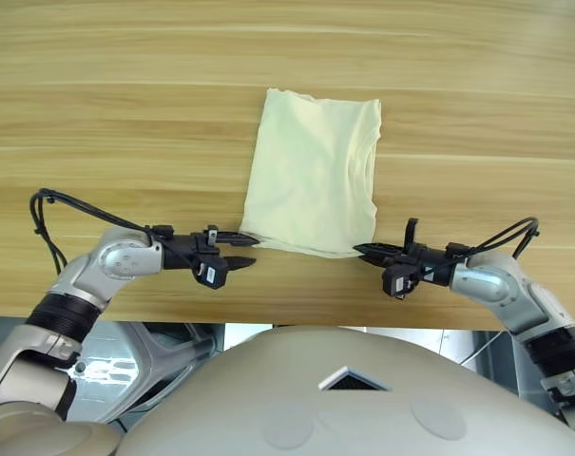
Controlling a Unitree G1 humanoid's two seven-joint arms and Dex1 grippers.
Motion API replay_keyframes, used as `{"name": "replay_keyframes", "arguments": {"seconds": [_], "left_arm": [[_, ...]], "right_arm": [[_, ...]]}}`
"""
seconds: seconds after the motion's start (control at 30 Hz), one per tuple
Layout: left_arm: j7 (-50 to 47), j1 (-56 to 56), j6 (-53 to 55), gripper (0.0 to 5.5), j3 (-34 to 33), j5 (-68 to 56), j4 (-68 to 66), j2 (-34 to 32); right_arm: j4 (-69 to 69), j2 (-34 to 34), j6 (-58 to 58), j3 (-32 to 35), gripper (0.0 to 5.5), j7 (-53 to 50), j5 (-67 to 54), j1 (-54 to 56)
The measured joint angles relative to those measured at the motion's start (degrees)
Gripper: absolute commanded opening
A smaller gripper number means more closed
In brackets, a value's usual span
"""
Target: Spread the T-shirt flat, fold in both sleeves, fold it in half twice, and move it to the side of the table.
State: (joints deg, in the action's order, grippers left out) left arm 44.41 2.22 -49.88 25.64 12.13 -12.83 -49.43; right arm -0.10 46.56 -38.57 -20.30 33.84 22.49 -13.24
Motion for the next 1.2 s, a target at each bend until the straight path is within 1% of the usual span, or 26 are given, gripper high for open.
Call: {"name": "replay_keyframes", "arguments": {"seconds": [0.2, 0.6, 0.7, 0.93, 1.13, 1.2], "left_arm": [[-3.8, -1.4, -0.3, 1.94, -3.7, 2.4, -5.2, -1.2], [-5.0, -3.3, -3.0, 1.94, -3.0, 3.6, -8.8, 0.0], [-4.1, -4.2, -2.9, 2.37, -1.4, 3.1, -8.8, 0.8], [-1.8, -4.1, -2.6, 3.12, 0.5, -0.6, -7.5, 0.8], [-2.6, -4.3, -3.5, 3.16, 0.5, 0.1, -7.6, 0.8], [-3.1, -4.7, -4.0, 2.89, 0.6, 1.2, -7.7, 1.0]], "right_arm": [[0.0, 0.0, 0.1, 0.0, 0.04, 0.0, 0.0, 0.0], [0.0, 0.0, 0.4, 0.0, 0.04, -0.1, -0.2, -0.1], [0.0, 0.0, 0.4, 0.0, 0.04, -0.1, -0.2, -0.2], [0.0, 0.0, 0.4, 0.0, 0.04, -0.1, -0.2, -0.2], [0.1, -0.2, 0.5, 0.0, 0.04, -0.1, -0.1, -0.1], [0.2, -0.4, 0.6, 0.0, 0.04, -0.2, -0.1, 0.1]]}}
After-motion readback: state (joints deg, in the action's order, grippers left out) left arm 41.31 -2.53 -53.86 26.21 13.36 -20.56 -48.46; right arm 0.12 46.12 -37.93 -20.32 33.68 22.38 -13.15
